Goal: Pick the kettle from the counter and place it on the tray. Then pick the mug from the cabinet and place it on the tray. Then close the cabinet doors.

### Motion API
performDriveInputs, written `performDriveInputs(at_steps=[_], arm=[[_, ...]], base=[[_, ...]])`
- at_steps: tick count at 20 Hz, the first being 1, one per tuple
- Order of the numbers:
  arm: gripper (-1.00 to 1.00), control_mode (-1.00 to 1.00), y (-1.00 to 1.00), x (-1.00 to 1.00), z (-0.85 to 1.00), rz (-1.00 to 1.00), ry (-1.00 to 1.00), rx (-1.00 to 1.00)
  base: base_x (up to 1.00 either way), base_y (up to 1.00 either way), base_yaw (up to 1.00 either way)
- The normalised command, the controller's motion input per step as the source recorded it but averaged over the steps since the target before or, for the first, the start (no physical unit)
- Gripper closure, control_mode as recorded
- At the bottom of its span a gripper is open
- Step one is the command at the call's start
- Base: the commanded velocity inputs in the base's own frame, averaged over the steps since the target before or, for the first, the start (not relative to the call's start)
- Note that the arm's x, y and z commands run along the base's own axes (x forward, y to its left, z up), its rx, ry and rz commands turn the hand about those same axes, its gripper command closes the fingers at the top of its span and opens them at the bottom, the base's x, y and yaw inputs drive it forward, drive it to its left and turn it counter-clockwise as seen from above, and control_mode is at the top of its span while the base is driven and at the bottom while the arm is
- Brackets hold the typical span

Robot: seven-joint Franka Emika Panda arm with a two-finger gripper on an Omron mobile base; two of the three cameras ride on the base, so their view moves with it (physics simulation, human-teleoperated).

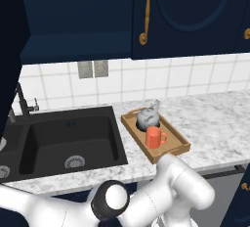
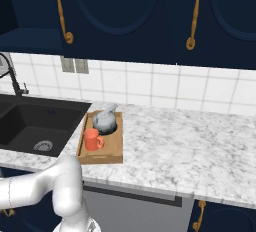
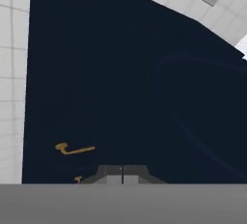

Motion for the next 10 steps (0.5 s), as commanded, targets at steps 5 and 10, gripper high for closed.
performDriveInputs(at_steps=[5,10], arm=[[1.0,-1.0,-0.38,0.0,0.32,0.0,-0.06,0.0],[1.0,-1.0,-0.65,-0.02,0.31,0.0,-0.04,0.0]], base=[[0.0,0.0,0.0],[0.0,0.0,0.0]])
